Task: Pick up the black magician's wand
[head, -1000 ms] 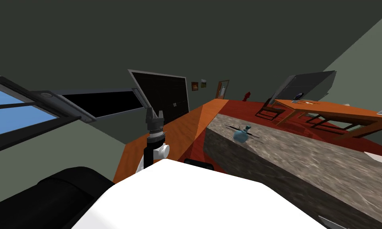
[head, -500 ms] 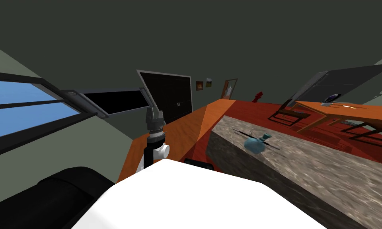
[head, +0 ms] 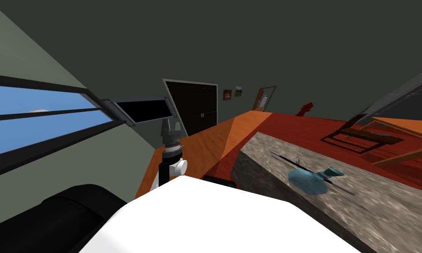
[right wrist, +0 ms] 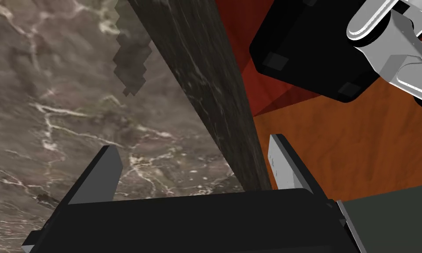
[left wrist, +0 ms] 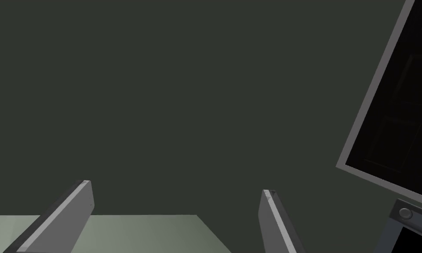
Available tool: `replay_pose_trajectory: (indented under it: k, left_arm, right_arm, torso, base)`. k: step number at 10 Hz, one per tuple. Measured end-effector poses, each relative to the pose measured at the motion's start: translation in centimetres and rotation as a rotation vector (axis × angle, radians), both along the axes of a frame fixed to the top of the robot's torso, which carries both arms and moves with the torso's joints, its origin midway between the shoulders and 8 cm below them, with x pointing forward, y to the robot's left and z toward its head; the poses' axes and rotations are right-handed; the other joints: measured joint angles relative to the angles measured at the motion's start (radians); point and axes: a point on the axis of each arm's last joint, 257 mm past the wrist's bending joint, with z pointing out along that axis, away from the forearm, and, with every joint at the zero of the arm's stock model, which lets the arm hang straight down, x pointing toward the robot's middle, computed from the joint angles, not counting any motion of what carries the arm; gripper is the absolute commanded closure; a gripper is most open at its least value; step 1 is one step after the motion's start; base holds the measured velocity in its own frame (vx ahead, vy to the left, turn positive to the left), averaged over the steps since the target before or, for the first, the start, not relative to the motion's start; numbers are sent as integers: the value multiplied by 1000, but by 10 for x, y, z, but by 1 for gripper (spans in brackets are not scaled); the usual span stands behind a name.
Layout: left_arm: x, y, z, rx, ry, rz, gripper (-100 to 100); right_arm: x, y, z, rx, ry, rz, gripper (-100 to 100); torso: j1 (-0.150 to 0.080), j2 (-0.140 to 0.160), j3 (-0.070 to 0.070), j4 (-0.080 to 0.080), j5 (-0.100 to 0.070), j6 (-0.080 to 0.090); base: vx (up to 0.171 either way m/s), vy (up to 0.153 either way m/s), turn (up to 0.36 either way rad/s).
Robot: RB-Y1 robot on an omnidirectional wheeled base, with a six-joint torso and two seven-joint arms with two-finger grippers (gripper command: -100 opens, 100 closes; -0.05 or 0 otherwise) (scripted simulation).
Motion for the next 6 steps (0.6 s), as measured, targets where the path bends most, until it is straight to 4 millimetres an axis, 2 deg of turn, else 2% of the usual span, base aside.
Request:
replay_pose_trajectory:
  k: [1, 3, 6]
  left_arm:
    - [0, 0, 0, 0, 0, 0, 0]
    - [0, 0, 0, 0, 0, 0, 0]
    - [0, 0, 0, 0, 0, 0, 0]
  right_arm:
    - [0, -7, 6, -21, 14, 12, -100]
    - [-2, -23, 21, -69, 44, 42, -100]
    - [-7, -35, 28, -108, 75, 83, -100]
  torso:
    - [0, 2, 1, 1, 0, -1]
    - [0, -3, -1, 0, 0, -1]
    - [2, -2, -1, 0, 0, -1]
  base:
    - [153, -17, 336]
    - [224, -11, 324]
    - [173, -17, 240]
